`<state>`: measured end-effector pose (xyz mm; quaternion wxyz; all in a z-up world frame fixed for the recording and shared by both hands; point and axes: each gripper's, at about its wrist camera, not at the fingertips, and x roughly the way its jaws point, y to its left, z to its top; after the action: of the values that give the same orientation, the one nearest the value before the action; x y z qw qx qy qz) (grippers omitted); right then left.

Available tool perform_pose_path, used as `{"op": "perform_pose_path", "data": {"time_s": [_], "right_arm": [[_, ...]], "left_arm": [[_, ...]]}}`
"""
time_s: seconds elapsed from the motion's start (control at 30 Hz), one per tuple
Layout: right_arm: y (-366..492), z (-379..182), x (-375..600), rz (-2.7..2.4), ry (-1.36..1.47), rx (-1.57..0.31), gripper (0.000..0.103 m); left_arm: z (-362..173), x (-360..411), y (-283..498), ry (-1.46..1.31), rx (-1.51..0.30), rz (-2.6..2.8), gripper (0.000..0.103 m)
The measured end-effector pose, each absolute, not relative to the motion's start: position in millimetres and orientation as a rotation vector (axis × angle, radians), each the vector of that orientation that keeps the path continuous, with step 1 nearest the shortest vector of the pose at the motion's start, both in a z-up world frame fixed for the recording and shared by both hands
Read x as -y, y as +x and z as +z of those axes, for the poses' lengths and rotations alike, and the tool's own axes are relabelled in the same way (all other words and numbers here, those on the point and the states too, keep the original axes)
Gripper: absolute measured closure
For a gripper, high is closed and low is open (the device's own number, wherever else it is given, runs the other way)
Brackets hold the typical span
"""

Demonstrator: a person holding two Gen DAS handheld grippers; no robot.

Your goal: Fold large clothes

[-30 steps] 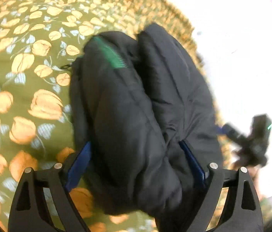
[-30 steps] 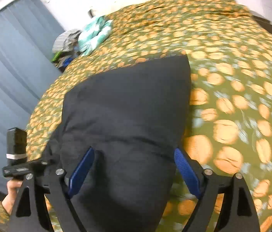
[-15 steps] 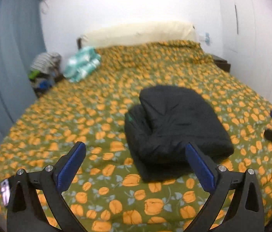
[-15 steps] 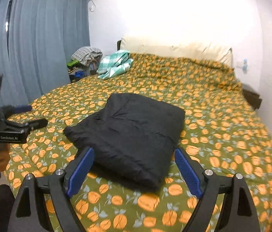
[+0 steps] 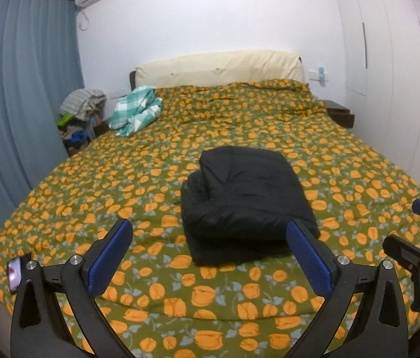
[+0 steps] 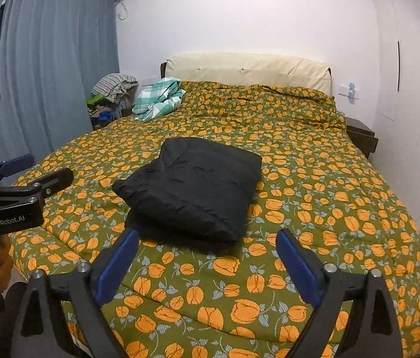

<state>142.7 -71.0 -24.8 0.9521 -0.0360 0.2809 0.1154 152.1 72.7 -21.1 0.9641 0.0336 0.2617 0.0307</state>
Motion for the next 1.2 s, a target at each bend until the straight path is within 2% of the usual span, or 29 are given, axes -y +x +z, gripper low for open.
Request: {"op": "perform_pose_path", "data": {"time_s": [0.4, 0.67, 1.2], "right_arm": [[127.5, -33.5, 79.6, 0.226, 0.017, -0.595, 0.008], [114.0, -43.0, 72.9, 0.174, -0.038, -0.616, 0.008], [106.4, -31.3, 61.4, 0.15, -0.057, -0.665, 0.008]], "left_arm": [[-32.2, -68.5, 140.3, 0.08, -0.569, 0.067, 0.0], [-51.9, -77.5, 127.8, 0.04, -0.635, 0.049, 0.0], [-37.8, -74.5, 110.4, 0.017, -0.645, 0.03, 0.0]]}}
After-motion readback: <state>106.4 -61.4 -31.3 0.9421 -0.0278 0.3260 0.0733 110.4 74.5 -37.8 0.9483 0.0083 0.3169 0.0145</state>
